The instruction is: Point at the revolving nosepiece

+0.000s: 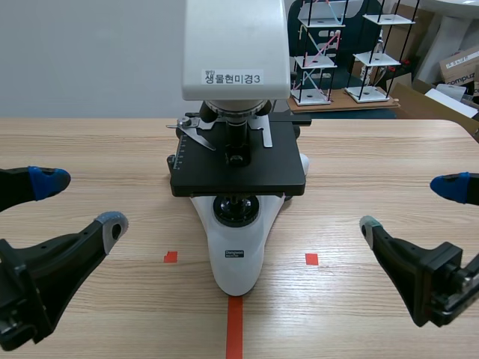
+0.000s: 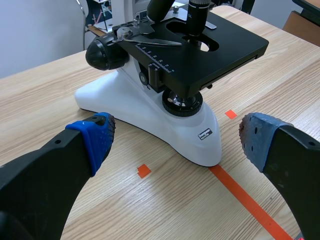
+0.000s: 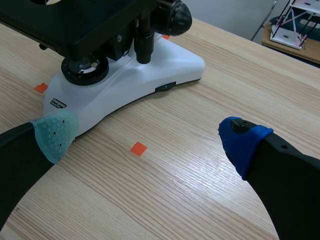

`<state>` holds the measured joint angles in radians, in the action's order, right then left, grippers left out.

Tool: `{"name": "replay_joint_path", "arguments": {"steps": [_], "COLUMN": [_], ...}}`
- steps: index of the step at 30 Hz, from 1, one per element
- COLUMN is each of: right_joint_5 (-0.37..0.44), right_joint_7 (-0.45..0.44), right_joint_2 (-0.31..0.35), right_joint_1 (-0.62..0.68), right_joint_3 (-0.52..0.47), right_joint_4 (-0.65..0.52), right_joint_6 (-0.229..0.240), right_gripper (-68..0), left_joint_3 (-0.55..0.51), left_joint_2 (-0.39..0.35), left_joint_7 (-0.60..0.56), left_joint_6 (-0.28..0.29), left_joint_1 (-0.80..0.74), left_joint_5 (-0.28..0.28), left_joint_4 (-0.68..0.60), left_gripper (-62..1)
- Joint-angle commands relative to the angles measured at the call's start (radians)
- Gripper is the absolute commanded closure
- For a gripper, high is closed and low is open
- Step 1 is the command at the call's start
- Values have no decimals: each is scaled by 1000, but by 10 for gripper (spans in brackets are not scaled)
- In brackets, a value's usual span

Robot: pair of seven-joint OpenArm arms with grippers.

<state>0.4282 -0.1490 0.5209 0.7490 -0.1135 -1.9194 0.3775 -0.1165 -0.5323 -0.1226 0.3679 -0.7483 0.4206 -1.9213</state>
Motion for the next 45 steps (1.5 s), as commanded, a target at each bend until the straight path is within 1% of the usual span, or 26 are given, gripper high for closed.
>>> {"name": "replay_joint_path", "arguments": {"steps": [1,20,25,27,31,37,42,43,45], "right_joint_5": [11,11,10,10,10,8,-30,-42,-63], "right_joint_7": [-15,-15,-47,-56,-56,-59,-60,-60,-60], "right_joint_2": [0,0,0,0,0,0,0,0,0], "right_joint_1": [2,2,2,2,2,-16,-69,-81,-105], "right_joint_3": [-8,-8,-8,-8,-8,-8,-8,-8,-8], "right_joint_4": [-8,-8,-8,-8,-8,-8,-8,-8,-8], "right_joint_6": [-4,-4,-4,-4,-4,-4,-4,-4,-4], "right_gripper": [-617,-617,-614,-577,-475,-259,-58,-27,-3], "left_joint_3": [-5,-5,-5,-5,-5,-5,-5,-5,-5], "left_joint_2": [0,0,0,0,0,0,0,0,0], "left_joint_7": [-11,-11,-11,-11,-11,-11,-12,-11,-11], "left_joint_6": [1,1,1,1,1,1,1,1,1], "left_joint_1": [-2,-2,-2,-2,-2,-2,-2,-2,-2], "left_joint_5": [9,9,9,9,9,9,8,8,6], "left_joint_4": [-4,-4,-4,-4,-4,-4,-4,-4,-4], "left_gripper": [-527,-527,-527,-527,-527,-527,-527,-527,-527]}}
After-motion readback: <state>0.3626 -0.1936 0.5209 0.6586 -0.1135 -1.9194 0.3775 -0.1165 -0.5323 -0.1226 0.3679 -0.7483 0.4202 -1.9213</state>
